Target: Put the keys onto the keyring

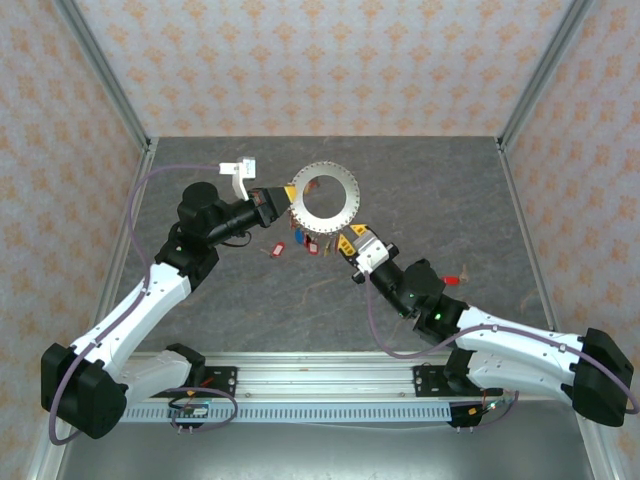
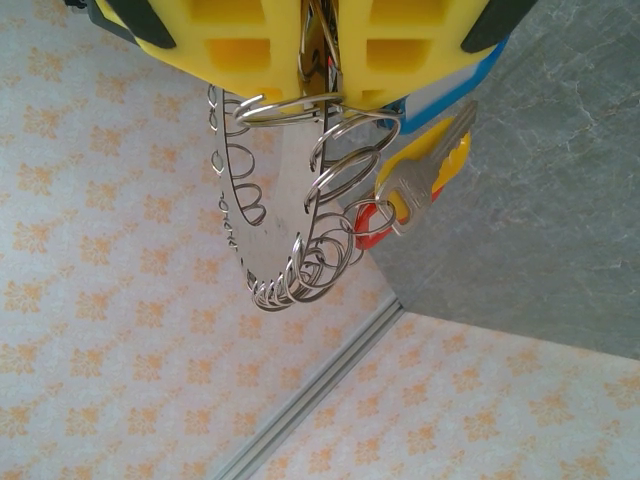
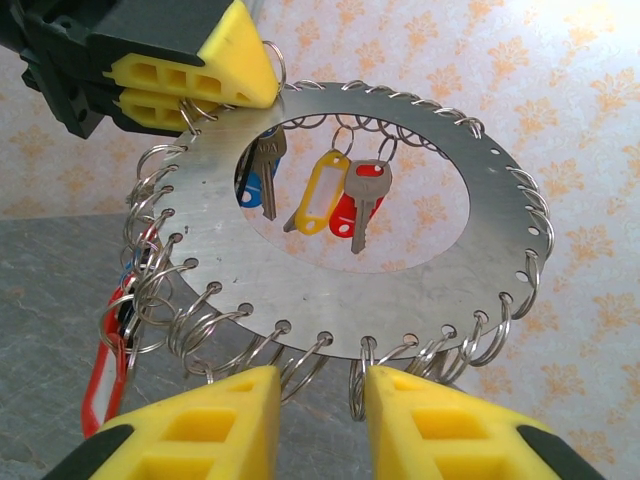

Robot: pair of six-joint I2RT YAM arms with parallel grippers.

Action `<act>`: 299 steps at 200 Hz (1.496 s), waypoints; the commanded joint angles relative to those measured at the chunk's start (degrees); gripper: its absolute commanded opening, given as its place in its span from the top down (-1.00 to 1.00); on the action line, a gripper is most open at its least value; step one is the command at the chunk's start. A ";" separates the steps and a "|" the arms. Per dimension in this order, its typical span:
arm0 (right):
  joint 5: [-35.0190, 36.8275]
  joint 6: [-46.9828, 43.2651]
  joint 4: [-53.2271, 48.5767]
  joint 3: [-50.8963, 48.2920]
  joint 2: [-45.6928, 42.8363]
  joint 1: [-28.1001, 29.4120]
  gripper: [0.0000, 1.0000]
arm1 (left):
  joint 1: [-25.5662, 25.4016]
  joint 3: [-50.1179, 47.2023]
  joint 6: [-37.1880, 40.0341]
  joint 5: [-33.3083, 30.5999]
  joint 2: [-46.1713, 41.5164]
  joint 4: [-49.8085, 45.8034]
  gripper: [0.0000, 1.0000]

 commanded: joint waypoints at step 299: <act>-3.91 1.84 0.62 -1.08 -1.02 0.27 0.48 | 0.15 1.46 0.32 -2.57 -2.84 1.44 1.00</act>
